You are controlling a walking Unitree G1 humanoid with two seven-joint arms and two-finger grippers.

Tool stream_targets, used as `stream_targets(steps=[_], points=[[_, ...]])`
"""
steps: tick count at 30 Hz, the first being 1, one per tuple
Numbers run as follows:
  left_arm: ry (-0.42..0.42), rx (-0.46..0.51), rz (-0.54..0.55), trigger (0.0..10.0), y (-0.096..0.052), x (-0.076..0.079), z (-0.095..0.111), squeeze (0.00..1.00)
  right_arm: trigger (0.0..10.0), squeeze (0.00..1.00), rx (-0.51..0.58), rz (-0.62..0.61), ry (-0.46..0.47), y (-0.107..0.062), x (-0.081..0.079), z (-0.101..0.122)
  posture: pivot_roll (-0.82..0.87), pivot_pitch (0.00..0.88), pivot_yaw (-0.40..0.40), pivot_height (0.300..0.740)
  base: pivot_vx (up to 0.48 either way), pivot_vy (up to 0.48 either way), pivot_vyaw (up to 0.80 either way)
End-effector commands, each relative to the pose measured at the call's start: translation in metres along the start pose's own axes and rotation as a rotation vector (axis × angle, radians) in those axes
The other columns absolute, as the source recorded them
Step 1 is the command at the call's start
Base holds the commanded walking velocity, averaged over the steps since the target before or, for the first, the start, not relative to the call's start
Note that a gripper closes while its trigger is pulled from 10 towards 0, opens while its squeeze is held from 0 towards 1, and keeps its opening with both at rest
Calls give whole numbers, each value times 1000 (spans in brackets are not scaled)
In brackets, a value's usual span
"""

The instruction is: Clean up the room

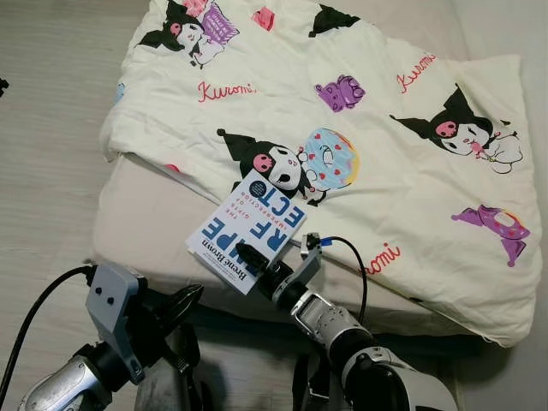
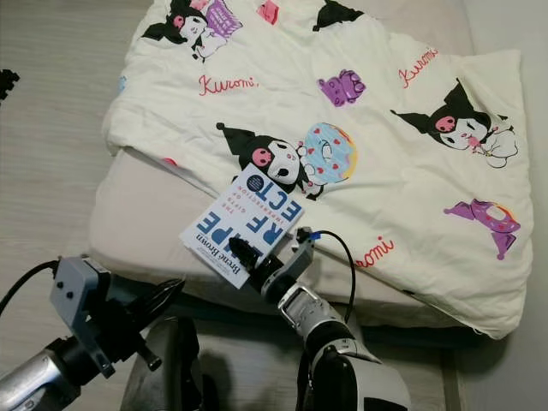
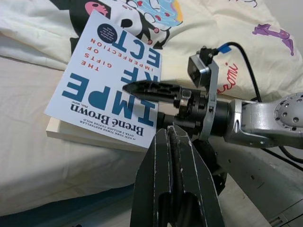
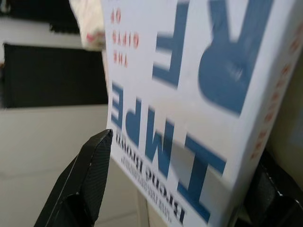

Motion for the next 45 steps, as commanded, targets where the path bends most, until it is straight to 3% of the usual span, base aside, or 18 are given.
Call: stream_targets(steps=[1,4,5,6,8,21,27,32,34,36,37,38,39,40,41,44,45], points=[[-12,-32,-3,10000,-5,1,-5,0,10000,0,13,-30,54,0,5,-11,169,484,-70,566,0,0,0],[-12,-34,-2,10000,-5,2,-5,0,10000,0,27,-30,57,0,4,-9,166,480,-70,566,0,0,0],[-12,-34,-2,10000,-5,1,-5,0,4235,0,27,-28,55,0,4,-8,166,480,-70,566,0,0,0],[-12,-34,-2,10000,-5,1,-5,0,4235,0,27,-28,55,0,4,-8,166,480,-70,566,0,0,0],[-10,-35,-1,10000,-3,0,-6,0,0,0,31,-26,54,0,3,-7,163,477,-70,566,0,0,0],[-6,-35,-4,10000,1,-1,-8,0,0,0,32,-4,61,3,-1,-6,160,457,-74,566,0,0,0],[1,-31,-3,10000,5,-5,-9,0,0,0,42,42,71,10,-14,-4,147,432,-74,566,0,0,0],[-14,14,50,10000,13,-12,-6,0,0,0,26,157,36,23,-43,1,76,374,-71,566,0,0,0],[-38,47,92,10000,18,-16,-4,0,0,0,35,281,17,31,-73,12,40,331,-67,566,0,0,0],[-38,47,92,10000,18,-16,-4,0,0,0,35,281,17,31,-73,12,40,331,-67,566,0,0,0],[-43,70,149,10000,23,-21,-3,0,2627,0,64,402,-42,37,-106,28,20,306,-65,566,0,0,0],[-38,74,174,10000,25,-24,-3,0,10000,0,77,436,-74,38,-117,34,13,298,-66,566,0,0,0],[-38,74,174,10000,25,-24,-3,0,10000,0,77,436,-74,38,-117,34,13,298,-66,566,0,0,0],[-26,67,220,10000,27,-28,-5,0,10000,0,92,460,-169,37,-127,40,9,288,-66,566,0,0,0],[-26,67,220,10000,27,-28,-5,0,10000,0,92,460,-169,37,-127,40,9,288,-66,566,0,0,0],[-6,4,393,10000,31,-43,-16,0,10000,0,152,392,-476,32,-135,57,-14,271,-64,566,0,0,0],[-6,4,393,10000,31,-43,-16,0,10000,0,152,392,-476,32,-135,57,-14,271,-64,566,0,0,0]])
Point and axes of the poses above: a point about 5 cm out from each wrist's last joint towards the gripper, its own y axis pointing out of the wrist towards the gripper, its own z axis along the axis of the wrist's last joint, x = y × z, the point moved 3 cm from there along y, pointing out of the wrist towards the gripper, and after that the axes turned 5 degrees about y, right-handed, at the moved point
